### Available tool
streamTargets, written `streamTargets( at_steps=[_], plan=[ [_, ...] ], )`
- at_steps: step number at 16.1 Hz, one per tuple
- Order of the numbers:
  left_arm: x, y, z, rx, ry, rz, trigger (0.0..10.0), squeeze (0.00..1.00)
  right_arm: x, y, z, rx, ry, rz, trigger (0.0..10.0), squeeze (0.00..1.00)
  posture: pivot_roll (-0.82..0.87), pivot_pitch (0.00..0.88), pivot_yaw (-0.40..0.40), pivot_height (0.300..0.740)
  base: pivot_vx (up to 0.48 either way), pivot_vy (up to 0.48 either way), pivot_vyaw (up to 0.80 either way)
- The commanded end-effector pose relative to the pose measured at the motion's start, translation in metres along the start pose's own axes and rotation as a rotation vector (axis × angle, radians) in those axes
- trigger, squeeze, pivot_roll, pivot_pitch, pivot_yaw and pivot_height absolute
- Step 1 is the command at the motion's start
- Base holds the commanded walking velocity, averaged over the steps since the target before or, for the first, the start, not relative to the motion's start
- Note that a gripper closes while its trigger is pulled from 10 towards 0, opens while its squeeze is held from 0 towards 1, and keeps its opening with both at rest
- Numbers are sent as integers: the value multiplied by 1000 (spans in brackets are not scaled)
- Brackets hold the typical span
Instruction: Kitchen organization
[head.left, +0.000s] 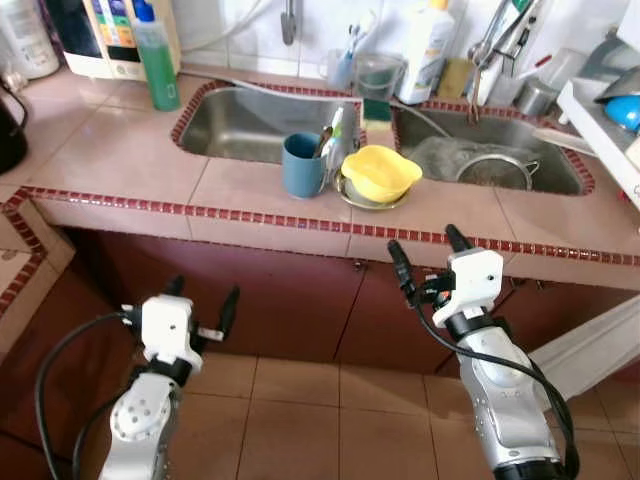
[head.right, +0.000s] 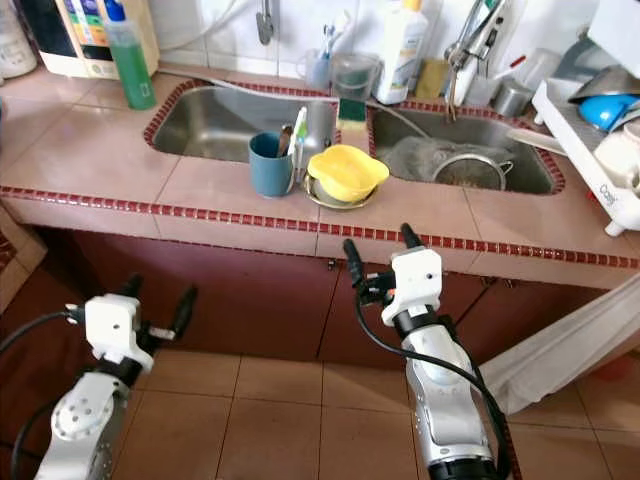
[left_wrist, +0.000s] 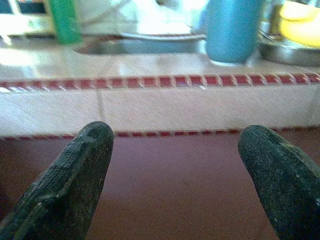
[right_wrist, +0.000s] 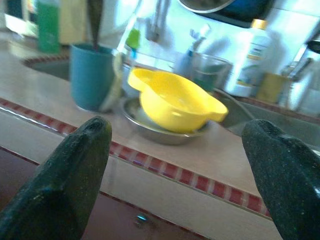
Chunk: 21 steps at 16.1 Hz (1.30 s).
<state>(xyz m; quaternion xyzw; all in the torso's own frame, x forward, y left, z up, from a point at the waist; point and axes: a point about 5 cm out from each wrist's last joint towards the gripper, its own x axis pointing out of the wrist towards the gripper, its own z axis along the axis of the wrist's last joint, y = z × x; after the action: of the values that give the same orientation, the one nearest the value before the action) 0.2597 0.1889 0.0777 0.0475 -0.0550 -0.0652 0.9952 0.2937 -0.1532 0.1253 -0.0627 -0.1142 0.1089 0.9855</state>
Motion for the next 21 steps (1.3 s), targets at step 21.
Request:
streamTargets(
  at_steps=[21],
  plan=[
    [19,-14,34,25,-73,-101,10000,0,11,-9,17,-52,-51,24,10000,0,56,7,-73,740,0,0,0]
  ],
)
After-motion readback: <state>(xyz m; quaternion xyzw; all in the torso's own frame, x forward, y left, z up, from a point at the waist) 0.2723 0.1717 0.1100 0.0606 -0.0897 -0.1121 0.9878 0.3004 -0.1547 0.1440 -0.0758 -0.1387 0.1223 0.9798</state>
